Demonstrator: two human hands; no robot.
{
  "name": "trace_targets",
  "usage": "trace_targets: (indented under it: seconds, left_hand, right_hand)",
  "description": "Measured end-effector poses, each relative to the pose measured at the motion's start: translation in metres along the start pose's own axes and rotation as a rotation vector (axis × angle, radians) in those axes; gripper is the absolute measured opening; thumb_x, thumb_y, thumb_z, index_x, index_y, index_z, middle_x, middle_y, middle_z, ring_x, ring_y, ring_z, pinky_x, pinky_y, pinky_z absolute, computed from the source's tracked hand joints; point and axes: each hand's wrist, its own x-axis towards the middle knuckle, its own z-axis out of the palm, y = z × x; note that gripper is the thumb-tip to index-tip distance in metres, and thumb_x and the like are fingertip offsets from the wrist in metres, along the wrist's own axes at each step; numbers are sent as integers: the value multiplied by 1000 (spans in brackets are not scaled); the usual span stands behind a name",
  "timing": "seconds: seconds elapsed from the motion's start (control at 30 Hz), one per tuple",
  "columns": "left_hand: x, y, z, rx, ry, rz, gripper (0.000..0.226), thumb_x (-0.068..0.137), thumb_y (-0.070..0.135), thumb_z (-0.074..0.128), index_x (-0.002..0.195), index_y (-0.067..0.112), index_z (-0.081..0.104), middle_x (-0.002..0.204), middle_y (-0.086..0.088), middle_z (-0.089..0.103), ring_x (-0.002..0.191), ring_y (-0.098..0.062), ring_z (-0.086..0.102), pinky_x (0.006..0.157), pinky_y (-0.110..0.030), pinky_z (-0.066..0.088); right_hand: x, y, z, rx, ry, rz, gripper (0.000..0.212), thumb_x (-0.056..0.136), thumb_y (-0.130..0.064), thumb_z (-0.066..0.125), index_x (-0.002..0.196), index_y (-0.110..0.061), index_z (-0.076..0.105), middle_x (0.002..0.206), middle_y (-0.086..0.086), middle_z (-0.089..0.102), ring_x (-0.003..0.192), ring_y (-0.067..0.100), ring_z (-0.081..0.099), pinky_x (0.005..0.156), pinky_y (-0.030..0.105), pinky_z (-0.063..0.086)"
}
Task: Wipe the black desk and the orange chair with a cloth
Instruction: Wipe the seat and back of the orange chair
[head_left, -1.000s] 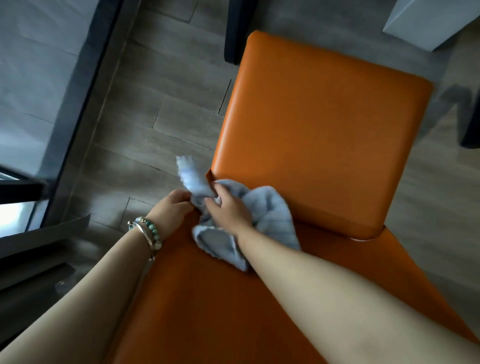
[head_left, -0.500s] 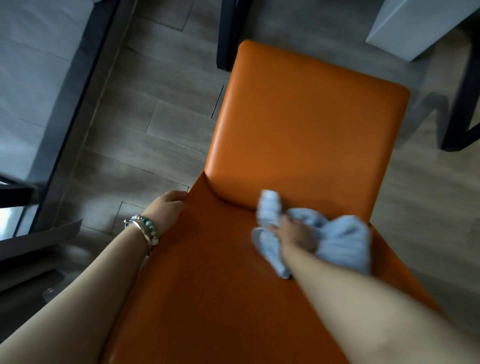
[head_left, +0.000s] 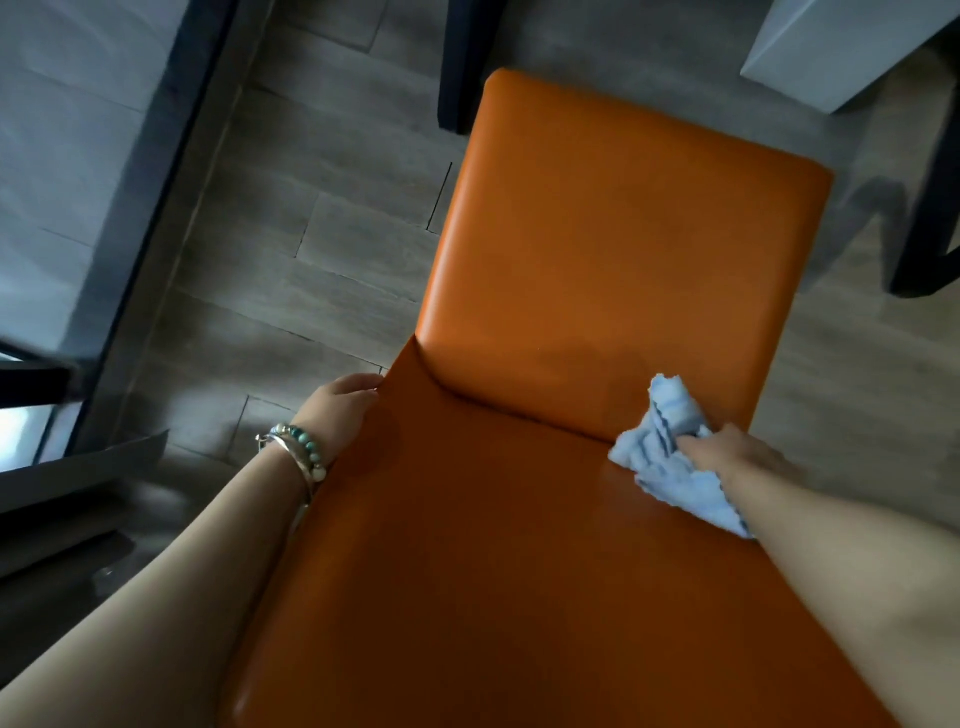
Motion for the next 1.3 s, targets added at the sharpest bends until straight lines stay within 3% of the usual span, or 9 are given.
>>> trace_targets:
  seconds: [0.2, 0.3, 0.4, 0.5, 0.7, 0.9, 1.0, 1.13, 1.3]
  left_hand:
    - [3, -1, 0, 39, 8, 17, 31, 93, 7, 46, 121, 13, 59, 99, -11, 60, 79, -25, 56, 74, -33, 46]
    - [2, -3, 1, 24, 17, 39, 25, 92, 3, 47, 112, 8, 62, 100, -14, 61, 86, -24, 54, 76, -31, 45]
    - [-4, 0, -3, 83, 61, 66, 31, 93, 4, 35, 90, -3, 65, 99, -26, 58, 96, -30, 52, 76, -30, 37]
    - [-10, -2, -6, 85, 51, 78, 49, 86, 13, 28, 108, -17, 59, 119, -36, 54, 116, -42, 51, 96, -33, 36]
    - [-3, -1, 0, -24, 51, 21, 32, 94, 3, 41, 119, 7, 60, 122, -16, 59, 92, -22, 56, 74, -28, 44]
    - [5, -8, 0, -57, 39, -4, 31, 93, 4, 41, 116, 11, 61, 97, -9, 61, 67, -13, 53, 63, -23, 44]
    - [9, -11, 1, -20, 34, 28, 29, 94, 5, 42, 114, 14, 60, 100, -5, 59, 69, -9, 54, 58, -13, 44]
    - [10, -17, 0, -49, 16, -38, 25, 86, 19, 56, 108, 7, 55, 86, -2, 54, 68, -6, 55, 60, -5, 44]
    - [8, -10, 2, -109, 93, 0, 24, 91, -11, 39, 81, -3, 60, 72, -5, 62, 68, -8, 57, 63, -17, 41]
  right_hand:
    - [-50, -25, 46, 299, -385, -519, 59, 61, -74, 59, 111, -65, 28, 139, 11, 41, 128, 33, 39, 101, 50, 35]
    - [-101, -101, 71, 341, -206, -594, 78, 69, -62, 62, 136, -49, 26, 118, -1, 62, 109, 21, 60, 90, 31, 46]
    - [-150, -168, 78, 487, -292, -799, 55, 73, -55, 60, 123, -39, 42, 120, 3, 62, 110, 22, 59, 92, 36, 47]
    - [-146, -159, 76, 463, -241, -871, 30, 77, -40, 60, 103, -26, 57, 113, 6, 64, 109, 25, 58, 90, 38, 47]
    - [-32, -32, 46, -51, 90, -380, 34, 84, -40, 49, 116, -30, 53, 125, 6, 55, 115, 32, 52, 90, 38, 46]
    - [-17, -35, 31, 664, 530, 111, 52, 84, -34, 55, 130, -10, 45, 134, 21, 47, 119, 42, 45, 98, 46, 36]
    - [-43, -115, 50, 717, 284, -139, 40, 86, -23, 56, 124, -13, 54, 131, 16, 55, 118, 33, 52, 98, 36, 37]
    - [-146, -219, 58, 1032, -441, -705, 5, 69, -19, 63, 71, -24, 60, 85, 3, 69, 78, 16, 56, 70, 30, 44]
    - [-158, -231, 30, 1296, -389, -653, 16, 54, -24, 59, 70, -20, 57, 67, -2, 59, 66, 18, 52, 64, 29, 43]
